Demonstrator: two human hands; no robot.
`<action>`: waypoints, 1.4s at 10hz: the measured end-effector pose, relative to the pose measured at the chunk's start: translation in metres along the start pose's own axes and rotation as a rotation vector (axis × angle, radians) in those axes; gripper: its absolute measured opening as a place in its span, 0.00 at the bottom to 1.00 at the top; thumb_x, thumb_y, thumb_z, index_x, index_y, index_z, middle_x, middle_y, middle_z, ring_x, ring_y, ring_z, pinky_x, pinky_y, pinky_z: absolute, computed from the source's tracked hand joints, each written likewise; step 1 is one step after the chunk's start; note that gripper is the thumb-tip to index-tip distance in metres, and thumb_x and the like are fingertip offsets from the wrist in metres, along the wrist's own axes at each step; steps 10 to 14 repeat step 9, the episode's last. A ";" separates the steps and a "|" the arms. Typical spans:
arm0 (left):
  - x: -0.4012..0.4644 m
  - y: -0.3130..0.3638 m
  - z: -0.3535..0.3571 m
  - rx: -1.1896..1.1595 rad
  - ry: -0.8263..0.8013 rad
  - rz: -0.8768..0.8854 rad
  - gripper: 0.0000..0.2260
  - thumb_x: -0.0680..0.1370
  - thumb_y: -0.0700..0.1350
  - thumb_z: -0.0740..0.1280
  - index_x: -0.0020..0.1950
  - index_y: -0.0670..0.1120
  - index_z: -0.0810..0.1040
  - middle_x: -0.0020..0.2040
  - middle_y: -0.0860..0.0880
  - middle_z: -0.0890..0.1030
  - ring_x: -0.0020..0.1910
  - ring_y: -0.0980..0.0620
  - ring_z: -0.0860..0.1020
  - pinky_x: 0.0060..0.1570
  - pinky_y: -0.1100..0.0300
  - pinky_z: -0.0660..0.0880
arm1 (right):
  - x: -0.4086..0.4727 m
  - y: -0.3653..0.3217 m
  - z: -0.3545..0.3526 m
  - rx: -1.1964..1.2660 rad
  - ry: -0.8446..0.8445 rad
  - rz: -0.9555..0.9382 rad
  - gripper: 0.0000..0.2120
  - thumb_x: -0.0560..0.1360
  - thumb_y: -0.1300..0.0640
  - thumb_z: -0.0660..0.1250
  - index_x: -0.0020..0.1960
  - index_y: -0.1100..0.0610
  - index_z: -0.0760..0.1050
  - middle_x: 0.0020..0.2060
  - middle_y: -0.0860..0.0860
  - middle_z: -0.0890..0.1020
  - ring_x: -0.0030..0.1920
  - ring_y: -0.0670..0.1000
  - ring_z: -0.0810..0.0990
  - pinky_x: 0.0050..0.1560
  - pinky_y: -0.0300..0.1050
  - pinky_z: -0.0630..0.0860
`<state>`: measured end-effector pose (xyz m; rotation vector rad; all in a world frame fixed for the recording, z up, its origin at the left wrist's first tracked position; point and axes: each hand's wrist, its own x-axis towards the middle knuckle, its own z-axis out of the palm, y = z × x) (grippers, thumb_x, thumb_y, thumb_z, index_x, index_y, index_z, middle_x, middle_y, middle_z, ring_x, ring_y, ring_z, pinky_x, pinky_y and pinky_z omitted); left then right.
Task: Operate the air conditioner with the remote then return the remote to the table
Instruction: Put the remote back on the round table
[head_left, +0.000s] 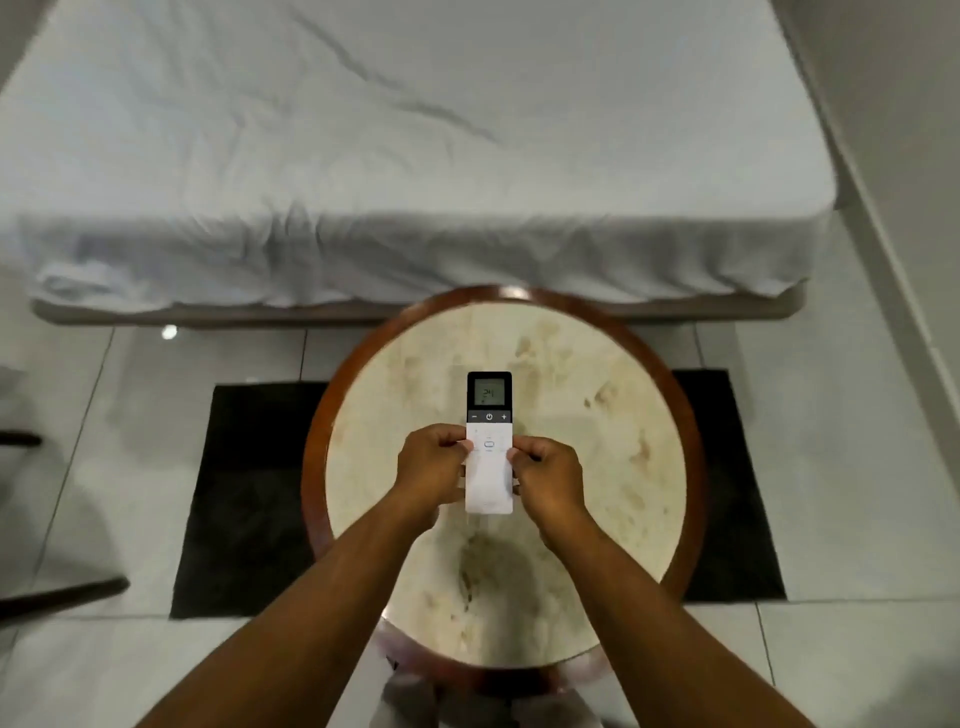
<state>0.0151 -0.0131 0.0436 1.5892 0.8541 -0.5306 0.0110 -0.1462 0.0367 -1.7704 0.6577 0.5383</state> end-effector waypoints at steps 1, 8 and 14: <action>0.022 -0.049 0.013 0.024 0.034 -0.078 0.10 0.77 0.38 0.64 0.45 0.51 0.82 0.50 0.47 0.83 0.47 0.44 0.82 0.42 0.48 0.83 | 0.013 0.047 0.013 -0.106 0.003 0.040 0.12 0.78 0.64 0.62 0.56 0.61 0.83 0.54 0.58 0.86 0.50 0.56 0.83 0.51 0.52 0.81; 0.045 -0.113 0.028 0.243 0.103 0.072 0.12 0.78 0.41 0.63 0.58 0.50 0.81 0.57 0.47 0.84 0.51 0.48 0.81 0.48 0.58 0.78 | 0.030 0.100 0.039 -0.378 -0.041 -0.127 0.14 0.77 0.64 0.62 0.57 0.60 0.83 0.51 0.59 0.86 0.41 0.52 0.81 0.29 0.26 0.69; 0.032 -0.107 0.019 0.411 0.124 0.096 0.15 0.78 0.45 0.65 0.64 0.45 0.77 0.63 0.43 0.80 0.57 0.44 0.79 0.52 0.56 0.76 | 0.023 0.094 0.034 -0.410 -0.029 -0.064 0.06 0.77 0.60 0.65 0.49 0.60 0.80 0.51 0.61 0.84 0.41 0.50 0.77 0.28 0.28 0.66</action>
